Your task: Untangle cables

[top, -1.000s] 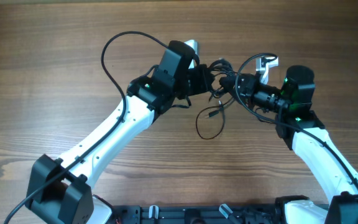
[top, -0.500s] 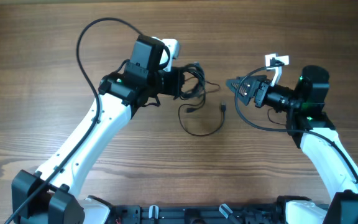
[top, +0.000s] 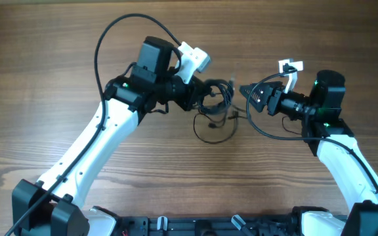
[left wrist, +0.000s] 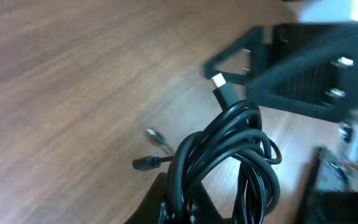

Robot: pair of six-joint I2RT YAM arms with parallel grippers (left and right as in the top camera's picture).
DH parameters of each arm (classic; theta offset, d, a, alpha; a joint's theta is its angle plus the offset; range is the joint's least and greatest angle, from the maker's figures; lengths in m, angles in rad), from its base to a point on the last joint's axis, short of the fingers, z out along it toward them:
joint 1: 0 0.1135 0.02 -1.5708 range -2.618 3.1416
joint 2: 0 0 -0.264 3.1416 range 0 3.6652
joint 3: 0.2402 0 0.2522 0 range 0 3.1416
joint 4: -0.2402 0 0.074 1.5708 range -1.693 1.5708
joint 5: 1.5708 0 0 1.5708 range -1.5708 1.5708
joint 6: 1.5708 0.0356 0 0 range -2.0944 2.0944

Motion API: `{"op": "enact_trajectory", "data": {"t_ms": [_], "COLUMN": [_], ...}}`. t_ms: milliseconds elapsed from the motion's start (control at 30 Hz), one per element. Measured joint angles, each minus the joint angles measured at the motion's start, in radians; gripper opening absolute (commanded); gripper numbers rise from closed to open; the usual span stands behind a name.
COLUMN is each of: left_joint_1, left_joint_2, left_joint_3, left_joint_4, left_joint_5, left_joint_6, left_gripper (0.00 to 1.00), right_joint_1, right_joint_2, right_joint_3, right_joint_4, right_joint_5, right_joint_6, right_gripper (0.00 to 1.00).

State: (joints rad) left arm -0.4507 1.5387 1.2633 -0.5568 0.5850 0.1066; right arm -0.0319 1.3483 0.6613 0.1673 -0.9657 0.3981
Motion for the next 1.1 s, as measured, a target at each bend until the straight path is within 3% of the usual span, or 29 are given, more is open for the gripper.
{"op": "enact_trajectory", "data": {"t_ms": [100,233,467,833,1100], "left_joint_1": [0.001,-0.045,-0.197,-0.197,-0.197], "left_joint_2": [0.000,0.000,0.000,0.000,0.000], "left_joint_3": [0.000,0.000,0.000,0.000,0.000], "left_joint_4": [0.031,0.077,0.153,0.157,0.156], "left_joint_5": [-0.183,-0.545,-0.886,-0.963,-0.963], "left_joint_6": [-0.110,-0.258,-0.240,-0.235,-0.234], "left_gripper": [0.04,0.04,0.04,0.04,0.04], "right_joint_1": [0.000,0.000,0.000,0.001,0.150], "right_joint_2": [0.000,0.000,0.000,0.000,0.000], "right_joint_3": [0.000,0.000,0.000,0.000,0.000], "right_joint_4": [0.005,0.011,0.028,0.051,0.077], "right_joint_5": [0.009,-0.010,-0.180,-0.199,0.085], "right_joint_6": [0.001,0.001,0.022,0.122,0.148], "right_gripper": [0.75,0.81,0.76,0.73,0.84]}}
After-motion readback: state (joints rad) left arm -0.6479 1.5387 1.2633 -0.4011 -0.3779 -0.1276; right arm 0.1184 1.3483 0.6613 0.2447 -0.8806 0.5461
